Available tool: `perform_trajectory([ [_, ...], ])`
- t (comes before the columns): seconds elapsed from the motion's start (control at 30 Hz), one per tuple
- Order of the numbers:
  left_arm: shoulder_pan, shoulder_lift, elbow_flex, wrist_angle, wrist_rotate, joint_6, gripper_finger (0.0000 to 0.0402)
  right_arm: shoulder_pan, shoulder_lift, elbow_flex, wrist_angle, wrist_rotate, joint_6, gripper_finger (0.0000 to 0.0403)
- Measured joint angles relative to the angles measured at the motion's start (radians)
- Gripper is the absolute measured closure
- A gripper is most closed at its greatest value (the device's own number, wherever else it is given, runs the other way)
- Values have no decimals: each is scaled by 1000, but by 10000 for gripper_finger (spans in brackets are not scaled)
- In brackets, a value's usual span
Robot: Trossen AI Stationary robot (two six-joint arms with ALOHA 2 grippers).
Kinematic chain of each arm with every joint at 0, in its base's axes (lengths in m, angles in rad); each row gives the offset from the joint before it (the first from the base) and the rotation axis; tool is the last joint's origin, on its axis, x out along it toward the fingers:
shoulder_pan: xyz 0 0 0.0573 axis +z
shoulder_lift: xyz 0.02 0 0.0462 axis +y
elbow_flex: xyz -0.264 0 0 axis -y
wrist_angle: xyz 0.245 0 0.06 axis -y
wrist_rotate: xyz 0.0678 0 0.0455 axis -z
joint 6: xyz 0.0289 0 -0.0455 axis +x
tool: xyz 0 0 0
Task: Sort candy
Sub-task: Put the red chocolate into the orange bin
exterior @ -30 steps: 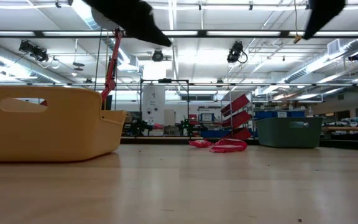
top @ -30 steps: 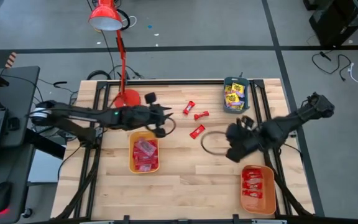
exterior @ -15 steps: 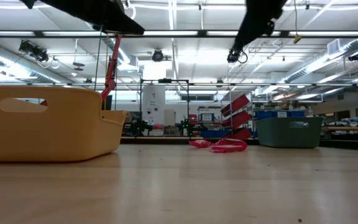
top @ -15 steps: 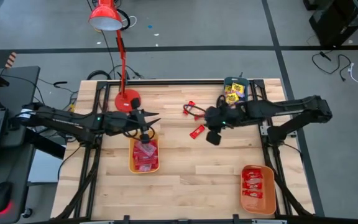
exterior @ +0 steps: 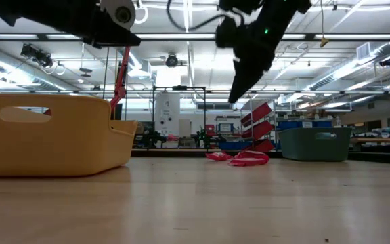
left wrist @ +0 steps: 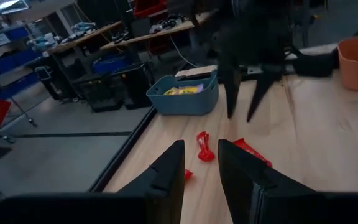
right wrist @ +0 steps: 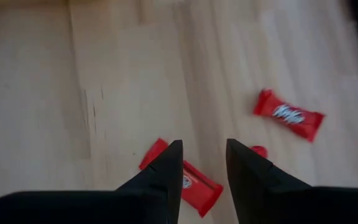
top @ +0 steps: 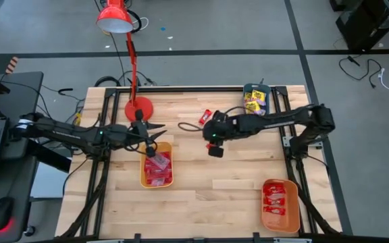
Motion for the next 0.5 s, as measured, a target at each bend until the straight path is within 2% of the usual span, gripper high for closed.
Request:
perform_trajectory([
  [0.27, 0, -11, -157, 202, -3, -63, 302, 6, 141, 0, 14, 1, 16, 279],
  [0.4, 0, -11, -205, 255, -4, -63, 302, 1, 189, 0, 25, 59, 101, 265],
  [0.5, 2, -11, -212, 256, -11, -63, 302, -9, 204, 0, 13, 10, 106, 255],
])
